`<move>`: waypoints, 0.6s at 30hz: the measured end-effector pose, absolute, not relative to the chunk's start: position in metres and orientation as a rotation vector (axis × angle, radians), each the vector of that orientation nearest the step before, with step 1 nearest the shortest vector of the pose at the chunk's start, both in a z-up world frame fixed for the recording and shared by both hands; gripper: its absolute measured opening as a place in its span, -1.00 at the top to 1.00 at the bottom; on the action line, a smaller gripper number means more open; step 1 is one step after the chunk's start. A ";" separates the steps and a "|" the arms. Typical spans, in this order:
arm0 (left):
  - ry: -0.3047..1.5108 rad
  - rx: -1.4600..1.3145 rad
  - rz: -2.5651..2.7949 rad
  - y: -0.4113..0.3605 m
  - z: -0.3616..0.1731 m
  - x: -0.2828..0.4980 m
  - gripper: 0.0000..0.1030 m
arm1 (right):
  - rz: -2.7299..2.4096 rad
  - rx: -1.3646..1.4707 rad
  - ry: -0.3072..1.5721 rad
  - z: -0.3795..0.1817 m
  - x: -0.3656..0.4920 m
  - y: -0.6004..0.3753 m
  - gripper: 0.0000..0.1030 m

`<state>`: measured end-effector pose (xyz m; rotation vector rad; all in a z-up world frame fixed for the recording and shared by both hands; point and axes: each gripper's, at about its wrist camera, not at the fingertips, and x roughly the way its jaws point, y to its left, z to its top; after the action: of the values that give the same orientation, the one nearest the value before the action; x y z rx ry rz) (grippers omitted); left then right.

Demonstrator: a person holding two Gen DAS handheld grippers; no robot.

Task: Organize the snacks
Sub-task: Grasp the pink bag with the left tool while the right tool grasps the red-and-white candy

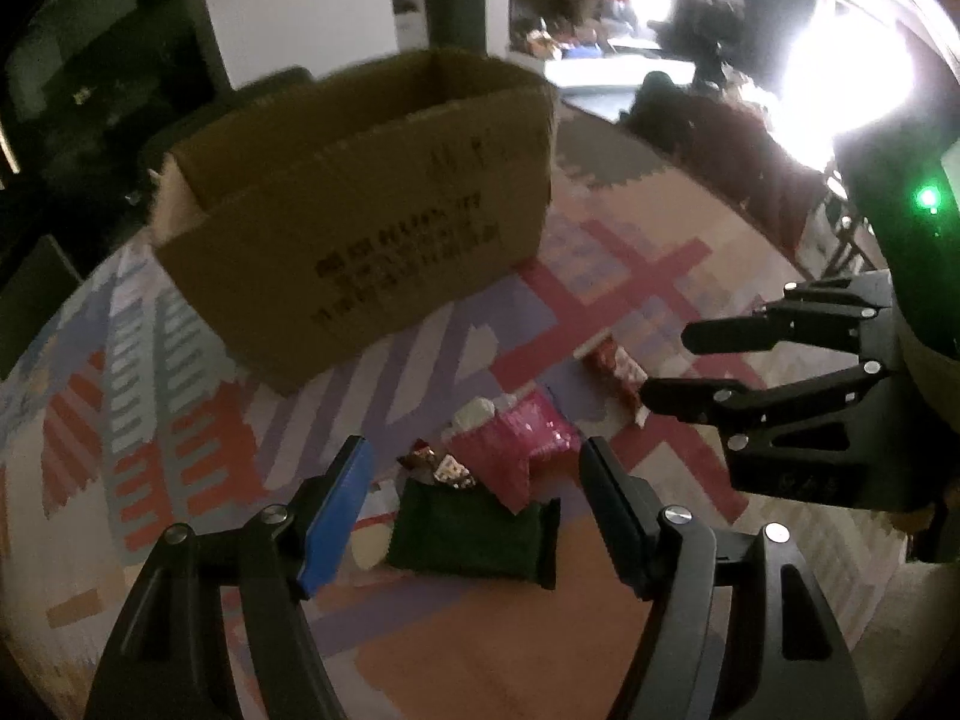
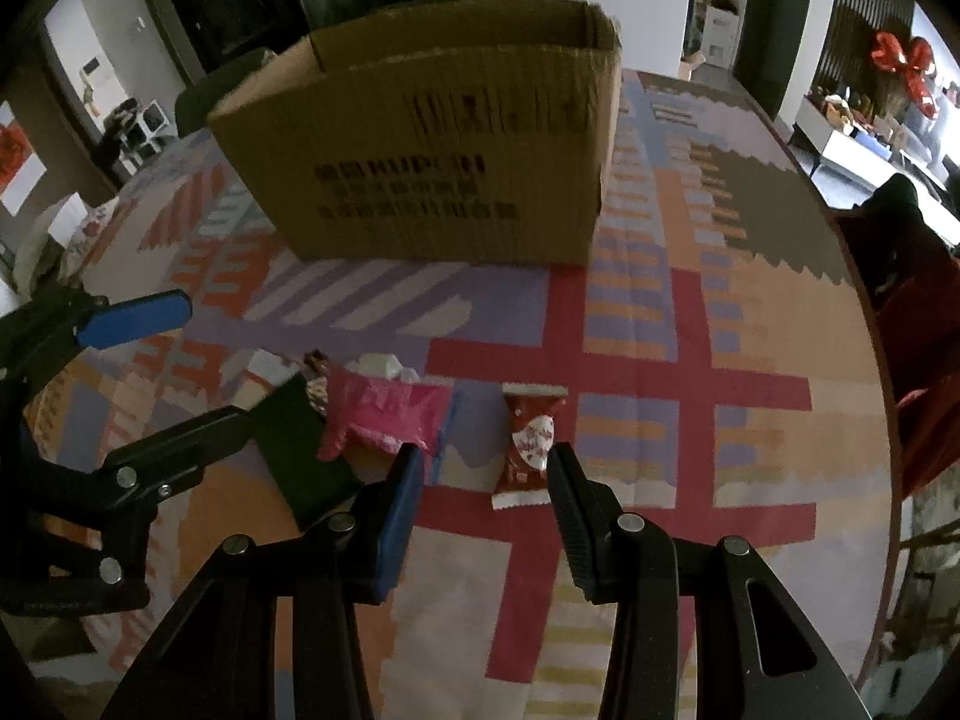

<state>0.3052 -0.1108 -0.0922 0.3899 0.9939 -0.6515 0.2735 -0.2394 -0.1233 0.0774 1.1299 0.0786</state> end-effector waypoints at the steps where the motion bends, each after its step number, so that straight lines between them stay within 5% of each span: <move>1: 1.006 0.401 -0.659 -0.113 -0.096 0.307 -0.38 | 0.076 0.077 1.139 -0.126 0.274 -0.240 0.15; 18: 1.122 0.612 -0.794 -0.154 -0.142 0.326 -0.50 | 0.065 0.154 1.229 -0.162 0.286 -0.247 0.15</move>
<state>0.3255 -0.1539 -0.1417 0.6115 1.1219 -0.7936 0.2861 -0.2475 -0.1615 0.1540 1.2295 0.0648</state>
